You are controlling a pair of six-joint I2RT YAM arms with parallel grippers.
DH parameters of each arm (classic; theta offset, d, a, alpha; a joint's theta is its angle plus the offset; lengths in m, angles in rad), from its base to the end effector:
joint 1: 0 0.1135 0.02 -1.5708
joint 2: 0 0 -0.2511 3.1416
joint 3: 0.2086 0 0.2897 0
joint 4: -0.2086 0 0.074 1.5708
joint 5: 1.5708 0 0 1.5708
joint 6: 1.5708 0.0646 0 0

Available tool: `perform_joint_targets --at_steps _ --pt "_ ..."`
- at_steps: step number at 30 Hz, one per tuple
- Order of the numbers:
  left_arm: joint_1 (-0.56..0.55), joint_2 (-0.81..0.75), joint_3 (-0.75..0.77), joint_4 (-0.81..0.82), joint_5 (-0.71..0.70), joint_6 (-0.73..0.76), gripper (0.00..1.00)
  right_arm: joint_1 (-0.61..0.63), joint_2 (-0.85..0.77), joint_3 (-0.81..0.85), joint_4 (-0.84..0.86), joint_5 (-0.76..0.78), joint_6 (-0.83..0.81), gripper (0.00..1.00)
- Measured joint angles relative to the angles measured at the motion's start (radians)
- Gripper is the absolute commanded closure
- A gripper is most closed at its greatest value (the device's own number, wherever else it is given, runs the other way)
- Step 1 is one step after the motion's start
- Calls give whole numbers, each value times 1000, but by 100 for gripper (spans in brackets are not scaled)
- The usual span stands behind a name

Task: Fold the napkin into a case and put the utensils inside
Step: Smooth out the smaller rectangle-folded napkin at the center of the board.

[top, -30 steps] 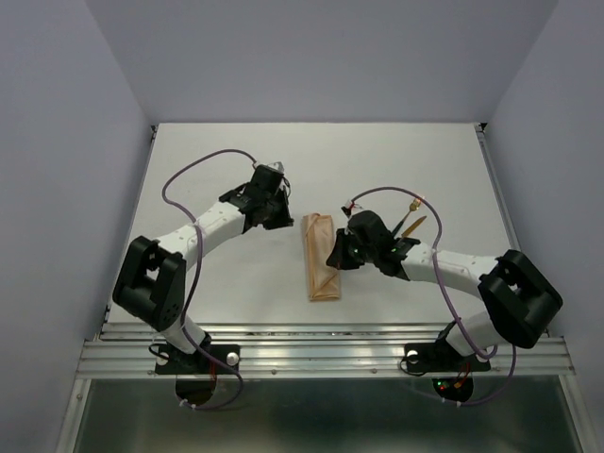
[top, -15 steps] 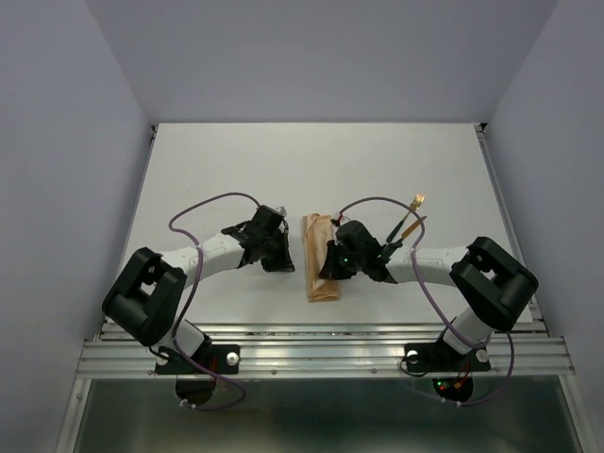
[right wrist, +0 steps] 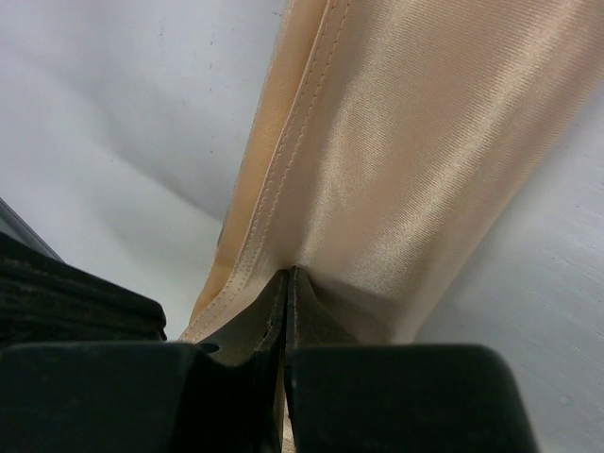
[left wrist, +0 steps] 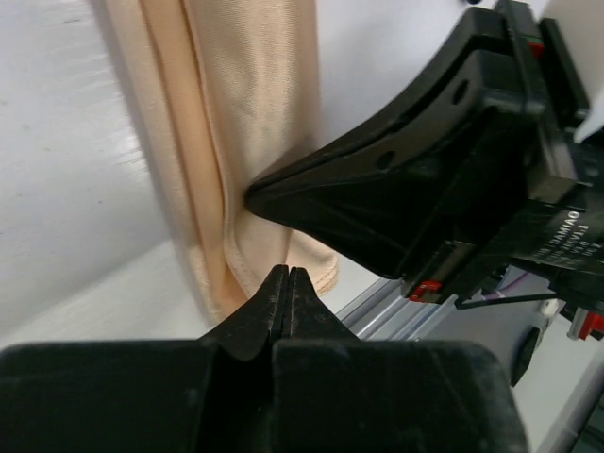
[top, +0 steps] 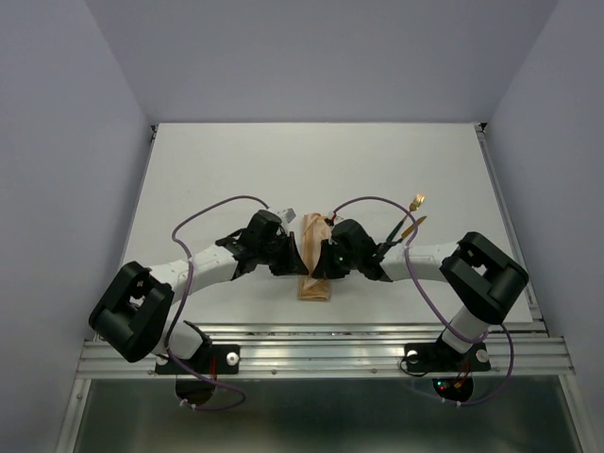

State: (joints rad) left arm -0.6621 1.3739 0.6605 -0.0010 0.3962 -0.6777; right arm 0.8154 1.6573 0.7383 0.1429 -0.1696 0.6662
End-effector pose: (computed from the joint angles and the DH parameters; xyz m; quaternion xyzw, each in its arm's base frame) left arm 0.2413 -0.2197 0.1321 0.0748 0.8925 -0.3931 0.2080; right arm 0.2386 0.2692 0.0783 -0.1012 0.9138 0.3179 0.2318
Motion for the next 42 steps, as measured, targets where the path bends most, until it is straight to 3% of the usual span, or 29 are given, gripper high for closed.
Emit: perform_joint_targets --at_steps 9,16,26,32,38,42 --pt "-20 5 -37 80 64 8 100 0 0 1 -1 0 0 99" --pt "-26 128 -80 114 79 20 100 1 -4 9 -23 2 -8 99" --pt "-26 143 -91 165 90 15 100 4 -141 10 -117 87 -16 99" --pt "-26 143 -92 169 90 11 100 4 -72 10 -110 87 -16 99" --pt "-26 107 -92 142 51 3 100 3 -13 14 -55 76 -17 99" --pt "-12 -9 -74 61 -17 1 100 4 -25 21 -85 95 -48 99"
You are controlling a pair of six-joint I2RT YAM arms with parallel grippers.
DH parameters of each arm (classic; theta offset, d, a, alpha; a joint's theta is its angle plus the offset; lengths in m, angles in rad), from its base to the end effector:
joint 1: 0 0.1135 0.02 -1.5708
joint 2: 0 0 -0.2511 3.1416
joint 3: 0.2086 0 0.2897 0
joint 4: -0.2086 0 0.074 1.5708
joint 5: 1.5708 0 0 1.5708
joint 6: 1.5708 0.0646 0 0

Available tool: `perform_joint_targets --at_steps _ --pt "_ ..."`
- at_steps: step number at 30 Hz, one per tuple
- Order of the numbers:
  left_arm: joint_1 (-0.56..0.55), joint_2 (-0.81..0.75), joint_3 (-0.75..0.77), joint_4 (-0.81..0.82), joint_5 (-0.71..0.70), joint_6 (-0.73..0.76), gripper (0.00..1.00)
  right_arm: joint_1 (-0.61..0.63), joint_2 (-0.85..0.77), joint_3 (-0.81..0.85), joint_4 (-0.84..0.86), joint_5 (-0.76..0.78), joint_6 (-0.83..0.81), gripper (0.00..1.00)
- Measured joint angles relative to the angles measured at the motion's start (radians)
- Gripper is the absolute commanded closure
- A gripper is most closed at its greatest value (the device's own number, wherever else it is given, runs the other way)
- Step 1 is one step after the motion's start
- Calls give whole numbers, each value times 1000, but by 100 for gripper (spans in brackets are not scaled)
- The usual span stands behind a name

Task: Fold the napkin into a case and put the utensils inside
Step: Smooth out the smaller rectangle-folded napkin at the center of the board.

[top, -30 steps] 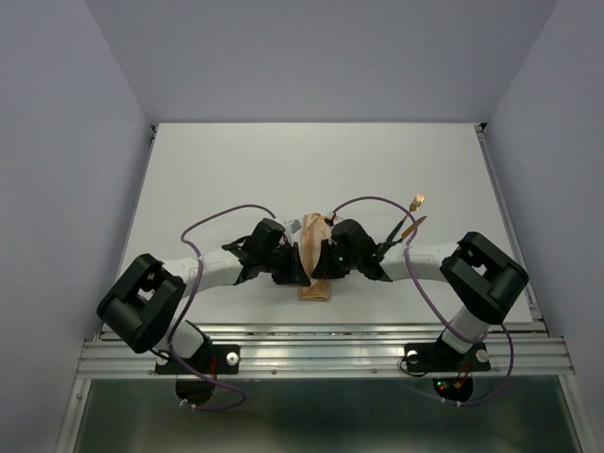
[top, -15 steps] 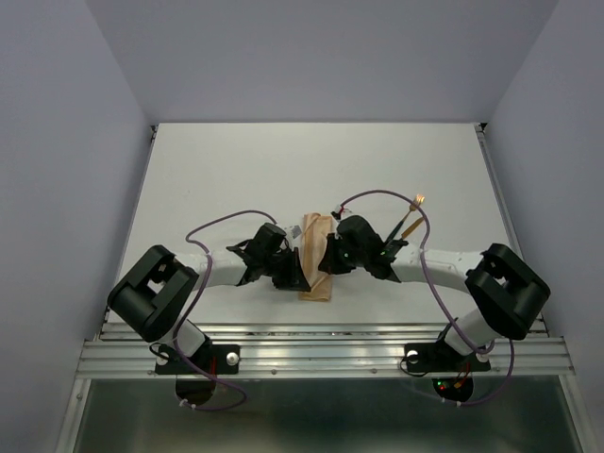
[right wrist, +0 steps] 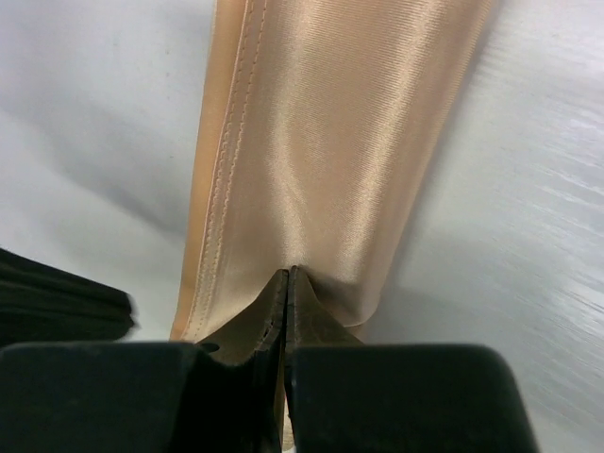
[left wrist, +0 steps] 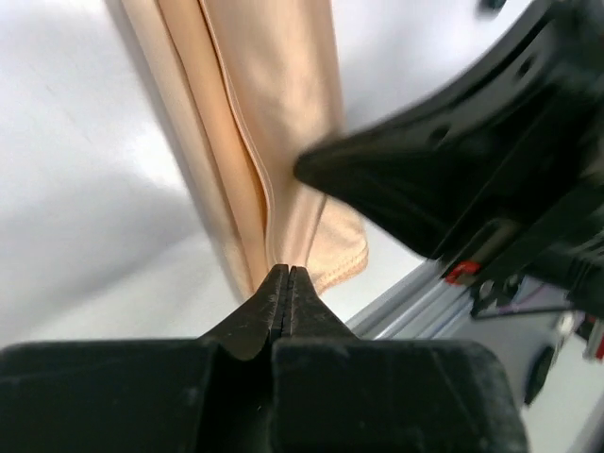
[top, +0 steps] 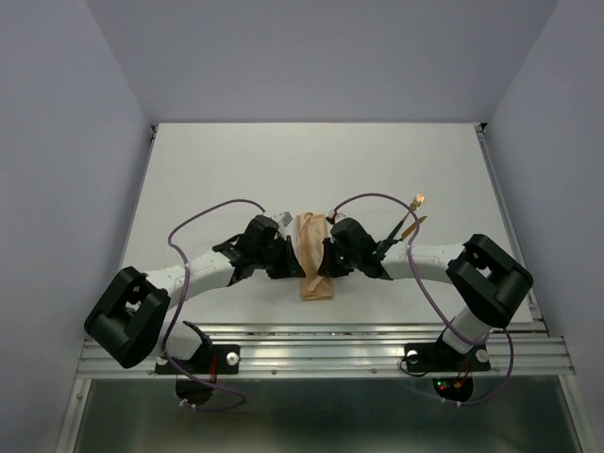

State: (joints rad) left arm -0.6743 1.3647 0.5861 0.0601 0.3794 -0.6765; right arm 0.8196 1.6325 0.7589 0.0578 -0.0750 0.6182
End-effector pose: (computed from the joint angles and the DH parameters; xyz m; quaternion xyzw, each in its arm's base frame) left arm 0.2299 -0.2144 0.1147 0.0770 0.8943 -0.3878 0.2095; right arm 0.2410 0.2652 0.0846 -0.1071 0.9228 0.2688 0.2542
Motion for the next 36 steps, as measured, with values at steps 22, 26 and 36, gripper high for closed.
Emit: perform_joint_targets --at_steps 22,26,36 --pt "172 253 176 -20 -126 5 100 -2 203 354 -196 169 -147 99" --pt "164 290 193 30 -93 1 100 -2 236 378 -192 156 -159 99" --pt "104 349 241 71 -85 -17 100 -35 175 350 -191 171 -219 99"
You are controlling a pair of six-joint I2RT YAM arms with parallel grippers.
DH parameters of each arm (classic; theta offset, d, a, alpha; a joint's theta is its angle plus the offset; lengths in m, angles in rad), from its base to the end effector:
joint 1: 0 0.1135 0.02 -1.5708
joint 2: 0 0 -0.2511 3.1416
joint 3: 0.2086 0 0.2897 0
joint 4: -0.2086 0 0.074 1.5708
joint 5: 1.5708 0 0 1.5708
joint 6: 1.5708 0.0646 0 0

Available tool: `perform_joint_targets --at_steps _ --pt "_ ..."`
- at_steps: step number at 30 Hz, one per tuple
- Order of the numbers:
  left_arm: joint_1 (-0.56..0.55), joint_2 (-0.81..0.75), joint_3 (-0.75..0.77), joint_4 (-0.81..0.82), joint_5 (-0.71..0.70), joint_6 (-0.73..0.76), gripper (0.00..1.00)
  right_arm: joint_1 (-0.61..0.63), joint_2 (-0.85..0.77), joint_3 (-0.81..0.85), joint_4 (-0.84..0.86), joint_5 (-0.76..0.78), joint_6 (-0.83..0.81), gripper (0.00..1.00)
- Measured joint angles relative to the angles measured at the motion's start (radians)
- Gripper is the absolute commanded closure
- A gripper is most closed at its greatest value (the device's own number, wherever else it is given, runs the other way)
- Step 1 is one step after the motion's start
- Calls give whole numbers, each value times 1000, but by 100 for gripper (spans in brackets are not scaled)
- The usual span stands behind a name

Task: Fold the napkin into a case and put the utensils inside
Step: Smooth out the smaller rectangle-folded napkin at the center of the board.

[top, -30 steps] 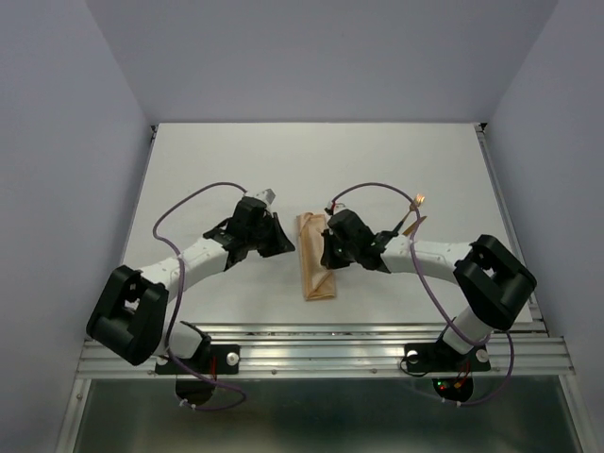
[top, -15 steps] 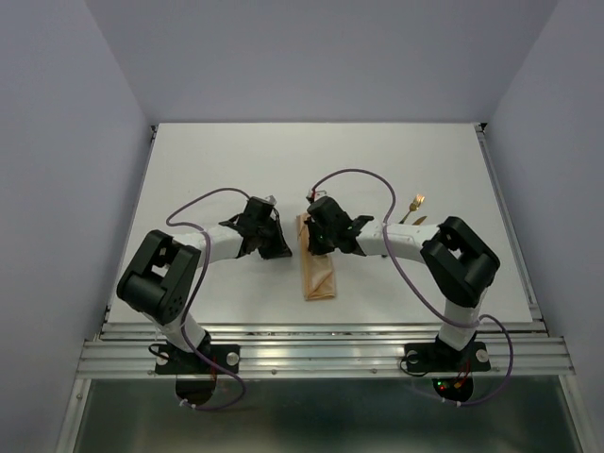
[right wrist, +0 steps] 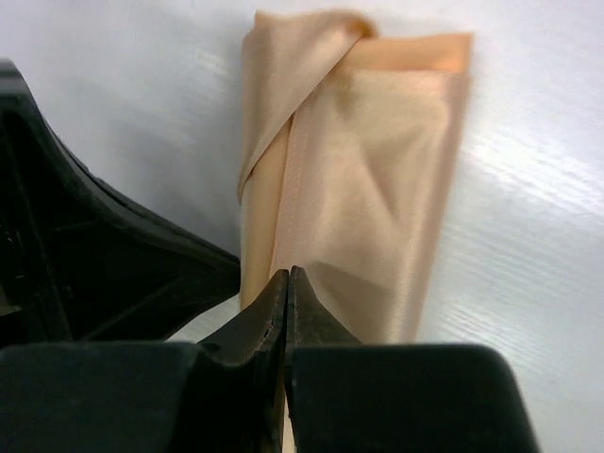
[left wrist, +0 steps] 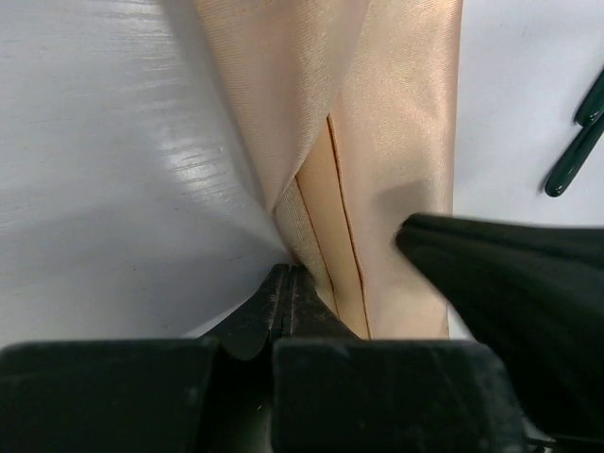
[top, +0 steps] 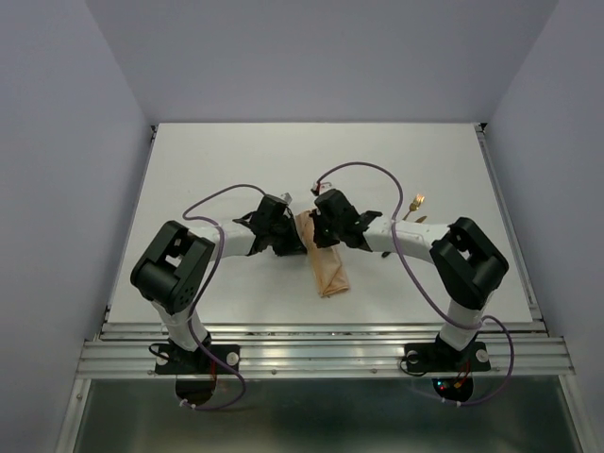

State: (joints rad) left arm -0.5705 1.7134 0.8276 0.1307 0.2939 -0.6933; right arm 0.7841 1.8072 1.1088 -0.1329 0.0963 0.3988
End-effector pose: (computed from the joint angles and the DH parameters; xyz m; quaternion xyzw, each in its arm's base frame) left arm 0.3100 -0.2212 0.0874 0.0023 0.9099 -0.3402 0.2372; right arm 0.3072 0.2976 0.1191 -0.1612 0.9174 0.1640 0.3247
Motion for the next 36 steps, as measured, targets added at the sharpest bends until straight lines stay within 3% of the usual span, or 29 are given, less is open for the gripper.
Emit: perform_joint_targets --at_steps 10,20,36 --pt "84 -19 31 -96 -48 23 100 -137 -18 20 11 -19 -12 99" --pt "121 143 241 -120 -75 43 100 -145 103 117 12 -59 -18 99" --pt "99 187 288 -121 -60 42 100 -150 190 179 38 -215 -8 99"
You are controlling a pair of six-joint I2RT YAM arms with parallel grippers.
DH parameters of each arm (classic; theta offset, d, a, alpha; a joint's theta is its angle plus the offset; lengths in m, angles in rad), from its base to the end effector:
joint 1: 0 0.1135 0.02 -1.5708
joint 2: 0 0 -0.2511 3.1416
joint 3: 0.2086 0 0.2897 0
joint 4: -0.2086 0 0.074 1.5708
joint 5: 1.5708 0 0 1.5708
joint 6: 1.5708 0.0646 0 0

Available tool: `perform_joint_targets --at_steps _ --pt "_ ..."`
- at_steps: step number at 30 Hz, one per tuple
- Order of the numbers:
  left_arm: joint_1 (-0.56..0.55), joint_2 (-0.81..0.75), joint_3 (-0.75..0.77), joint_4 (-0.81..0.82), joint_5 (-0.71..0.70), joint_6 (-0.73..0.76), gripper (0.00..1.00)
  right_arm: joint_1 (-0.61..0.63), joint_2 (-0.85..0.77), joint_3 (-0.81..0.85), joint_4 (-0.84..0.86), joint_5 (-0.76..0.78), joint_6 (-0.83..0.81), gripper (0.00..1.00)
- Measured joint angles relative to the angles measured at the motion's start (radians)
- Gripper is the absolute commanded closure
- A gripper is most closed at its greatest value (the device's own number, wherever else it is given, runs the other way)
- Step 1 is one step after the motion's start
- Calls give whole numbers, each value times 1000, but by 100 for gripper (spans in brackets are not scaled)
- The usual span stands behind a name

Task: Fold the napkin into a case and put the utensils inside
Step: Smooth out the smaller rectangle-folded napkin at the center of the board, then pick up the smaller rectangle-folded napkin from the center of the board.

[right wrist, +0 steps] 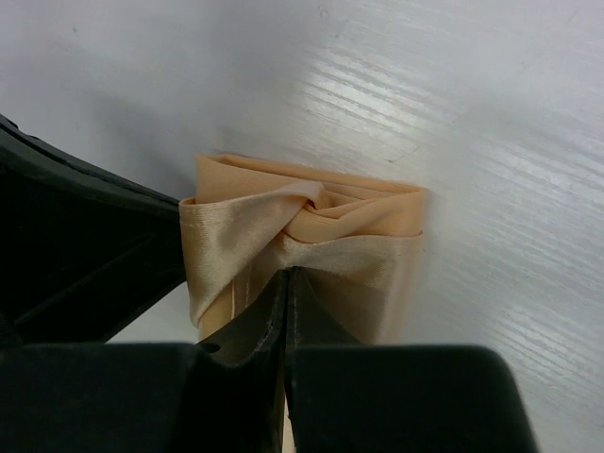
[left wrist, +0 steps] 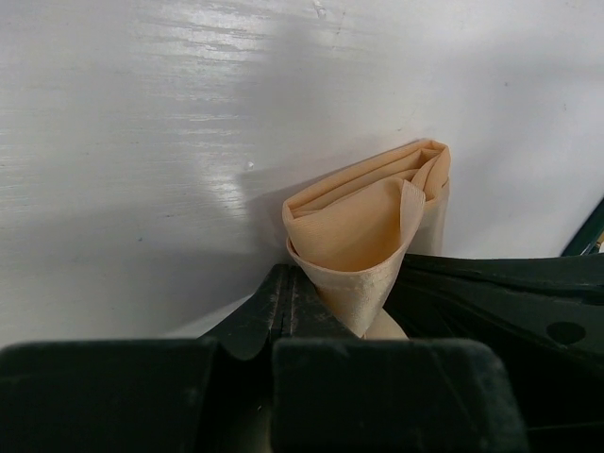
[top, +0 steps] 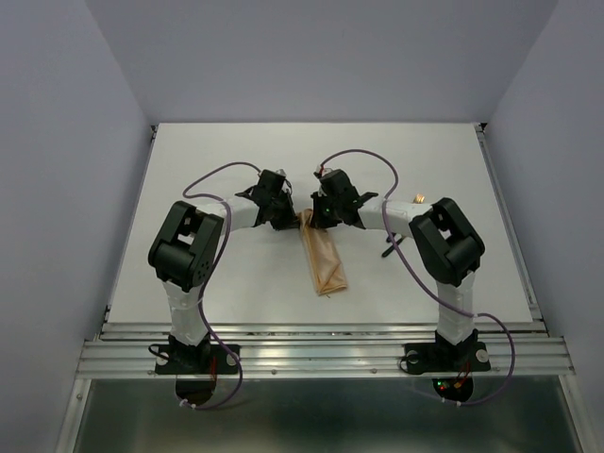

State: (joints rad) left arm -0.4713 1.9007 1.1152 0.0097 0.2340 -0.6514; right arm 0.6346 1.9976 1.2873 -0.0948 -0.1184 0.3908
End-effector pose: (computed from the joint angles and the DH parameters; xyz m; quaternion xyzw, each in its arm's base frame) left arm 0.3869 -0.2140 0.0972 -0.0373 0.9161 -0.2958 0.2682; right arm 0.3769 0.2870 0.1032 -0.1345 0.9164 0.2307 0.2980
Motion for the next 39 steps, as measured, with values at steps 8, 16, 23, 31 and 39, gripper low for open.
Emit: perform_joint_targets --at_steps 8,16,23,31,39 --pt "-5 -5 4 -20 -33 -1 100 0 2 23 -14 -1 -3 99" --pt "-4 -77 5 -171 -148 18 100 7 -160 -36 -75 51 -8 75" --pt "53 -257 -31 -249 -232 47 100 120 -205 -54 -139 171 -17 46" --pt "125 -520 -127 -323 -270 53 100 252 -202 -56 -269 311 -32 42" --pt "133 -582 -195 -338 -267 53 100 291 -146 -44 -332 402 -48 45"
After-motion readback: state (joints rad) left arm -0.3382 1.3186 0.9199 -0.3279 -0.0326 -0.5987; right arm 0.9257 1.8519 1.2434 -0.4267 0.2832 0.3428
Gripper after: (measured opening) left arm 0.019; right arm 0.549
